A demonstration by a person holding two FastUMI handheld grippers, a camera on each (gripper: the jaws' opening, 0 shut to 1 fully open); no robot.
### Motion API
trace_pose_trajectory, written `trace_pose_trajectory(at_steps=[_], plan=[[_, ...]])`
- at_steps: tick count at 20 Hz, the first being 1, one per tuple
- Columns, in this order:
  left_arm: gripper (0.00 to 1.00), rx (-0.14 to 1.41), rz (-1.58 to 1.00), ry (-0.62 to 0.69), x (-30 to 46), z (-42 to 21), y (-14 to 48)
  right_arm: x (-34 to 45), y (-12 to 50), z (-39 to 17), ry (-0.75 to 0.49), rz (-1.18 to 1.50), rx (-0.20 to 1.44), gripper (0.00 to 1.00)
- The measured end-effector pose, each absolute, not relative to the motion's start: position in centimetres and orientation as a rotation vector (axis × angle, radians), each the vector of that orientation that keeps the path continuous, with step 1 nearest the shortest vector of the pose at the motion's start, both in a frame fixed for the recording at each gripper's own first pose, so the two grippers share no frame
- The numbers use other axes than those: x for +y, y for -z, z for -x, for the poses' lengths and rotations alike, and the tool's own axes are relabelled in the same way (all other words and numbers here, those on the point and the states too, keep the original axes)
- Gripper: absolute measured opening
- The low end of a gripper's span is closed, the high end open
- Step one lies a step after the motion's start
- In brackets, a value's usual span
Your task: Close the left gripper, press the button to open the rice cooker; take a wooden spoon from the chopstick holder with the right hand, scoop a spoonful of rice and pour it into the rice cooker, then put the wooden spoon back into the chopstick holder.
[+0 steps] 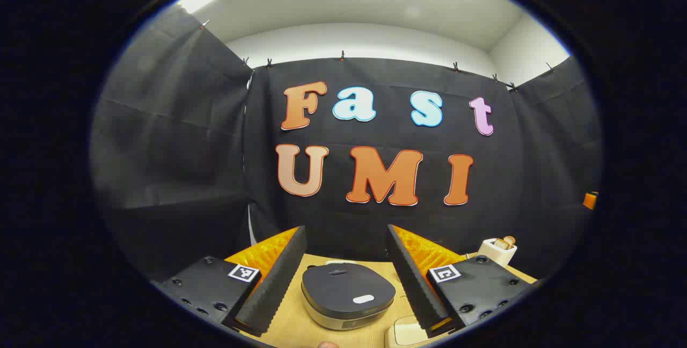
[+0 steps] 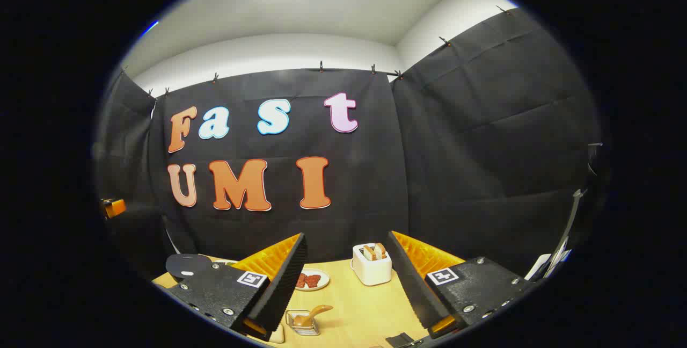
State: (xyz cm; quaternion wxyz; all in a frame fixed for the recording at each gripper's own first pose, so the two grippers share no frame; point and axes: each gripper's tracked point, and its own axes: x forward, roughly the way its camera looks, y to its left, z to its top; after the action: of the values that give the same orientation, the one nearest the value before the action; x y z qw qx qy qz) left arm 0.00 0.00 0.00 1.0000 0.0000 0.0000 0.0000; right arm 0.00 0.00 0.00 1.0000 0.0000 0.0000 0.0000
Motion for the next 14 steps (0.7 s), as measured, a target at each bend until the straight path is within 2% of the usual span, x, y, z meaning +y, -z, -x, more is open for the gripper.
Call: trace_pose_trajectory(at_steps=[1,2,3,4,6,11,14], plan=[[0.99,0.001,-0.004,-0.02,-0.2,0.4,-0.3,-0.1,-0.1,-0.4,-0.012,-0.012,0.007,0.93],[0.99,0.0,-0.01,-0.029,-0.6,0.9,-0.4,-0.2,0.0,-1.1,-0.024,-0.027,0.017,0.98],[0.99,-0.004,-0.014,-0.036,-1.2,1.4,-0.8,-0.2,0.1,-1.8,-0.037,-0.041,0.03,0.88],[0.99,-0.012,-0.016,-0.048,-1.5,1.6,-1.2,-0.3,0.4,-2.4,-0.045,-0.026,0.037,0.93],[0.99,-0.047,-0.019,-0.083,-1.4,2.0,-2.5,-1.0,0.6,-3.8,-0.041,0.043,0.035,0.93],[0.99,-0.041,-0.029,-0.034,-3.0,1.6,-3.1,-0.5,1.2,-3.9,-0.07,0.042,0.068,0.93],[0.99,-0.052,-0.068,-0.029,-2.7,1.5,-3.5,-1.2,1.7,-4.1,-0.038,0.046,0.071,0.93]])
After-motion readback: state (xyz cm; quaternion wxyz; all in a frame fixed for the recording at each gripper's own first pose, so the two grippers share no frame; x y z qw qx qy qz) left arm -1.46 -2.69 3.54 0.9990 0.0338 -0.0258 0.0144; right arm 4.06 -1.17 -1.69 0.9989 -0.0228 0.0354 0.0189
